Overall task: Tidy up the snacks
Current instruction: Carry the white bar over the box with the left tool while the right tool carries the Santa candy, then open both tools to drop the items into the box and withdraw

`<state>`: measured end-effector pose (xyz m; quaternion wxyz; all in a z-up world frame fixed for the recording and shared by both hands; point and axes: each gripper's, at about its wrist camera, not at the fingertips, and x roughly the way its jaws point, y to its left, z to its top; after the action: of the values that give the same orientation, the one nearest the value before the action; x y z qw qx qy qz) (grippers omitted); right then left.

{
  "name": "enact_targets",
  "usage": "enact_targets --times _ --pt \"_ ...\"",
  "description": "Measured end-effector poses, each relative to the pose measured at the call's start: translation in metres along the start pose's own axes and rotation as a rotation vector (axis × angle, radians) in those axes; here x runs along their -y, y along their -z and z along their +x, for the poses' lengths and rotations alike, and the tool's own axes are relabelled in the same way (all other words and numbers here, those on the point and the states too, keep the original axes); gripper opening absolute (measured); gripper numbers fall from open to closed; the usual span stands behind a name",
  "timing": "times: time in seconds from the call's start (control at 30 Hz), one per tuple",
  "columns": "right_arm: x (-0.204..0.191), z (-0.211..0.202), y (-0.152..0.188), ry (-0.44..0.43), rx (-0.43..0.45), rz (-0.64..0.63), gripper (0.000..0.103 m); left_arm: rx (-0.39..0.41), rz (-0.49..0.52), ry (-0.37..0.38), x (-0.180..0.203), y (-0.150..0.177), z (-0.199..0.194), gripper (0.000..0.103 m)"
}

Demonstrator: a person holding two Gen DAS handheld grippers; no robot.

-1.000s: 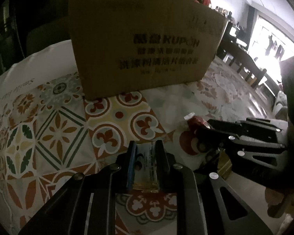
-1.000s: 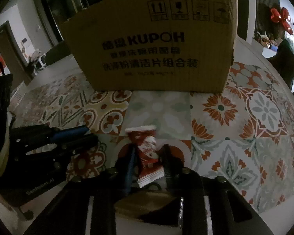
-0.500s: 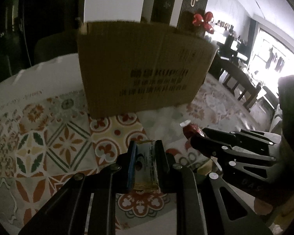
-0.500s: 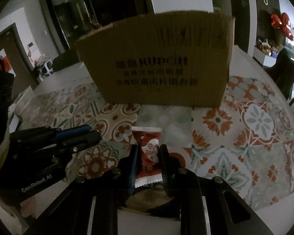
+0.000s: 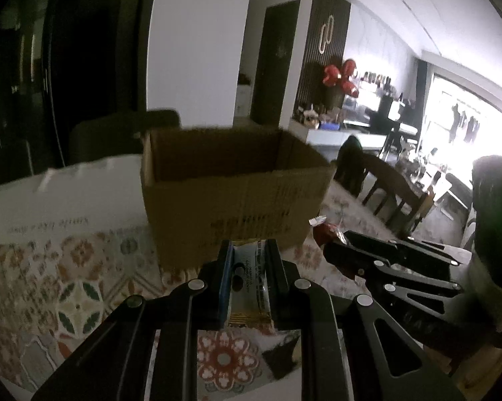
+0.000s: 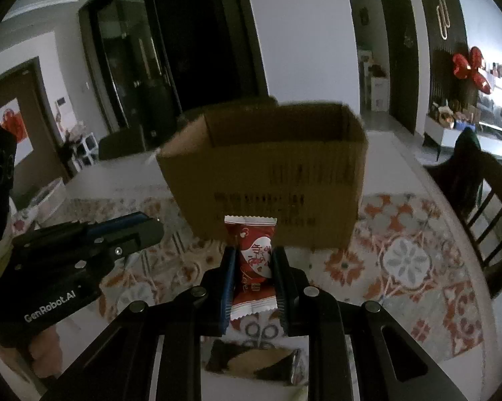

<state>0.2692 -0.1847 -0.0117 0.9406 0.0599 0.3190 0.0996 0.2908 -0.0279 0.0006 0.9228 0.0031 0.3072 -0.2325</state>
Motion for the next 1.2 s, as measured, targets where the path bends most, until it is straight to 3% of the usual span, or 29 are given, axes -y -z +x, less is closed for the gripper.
enact_targets --times 0.33,0.63,0.97,1.2 --pt "0.0 -0.023 -0.033 0.004 0.105 -0.019 0.023 0.089 0.014 -0.009 0.004 -0.038 -0.009 0.02" --pt "0.004 -0.017 -0.065 0.007 0.15 -0.04 0.023 0.116 0.02 -0.026 -0.002 -0.07 0.005 0.02" --pt "0.016 0.021 -0.105 0.005 0.107 -0.051 0.023 0.082 0.009 -0.04 -0.018 -0.106 0.047 0.02" --pt "0.022 0.049 -0.118 0.029 0.069 -0.053 0.023 0.015 -0.001 -0.066 -0.028 -0.12 0.087 0.02"
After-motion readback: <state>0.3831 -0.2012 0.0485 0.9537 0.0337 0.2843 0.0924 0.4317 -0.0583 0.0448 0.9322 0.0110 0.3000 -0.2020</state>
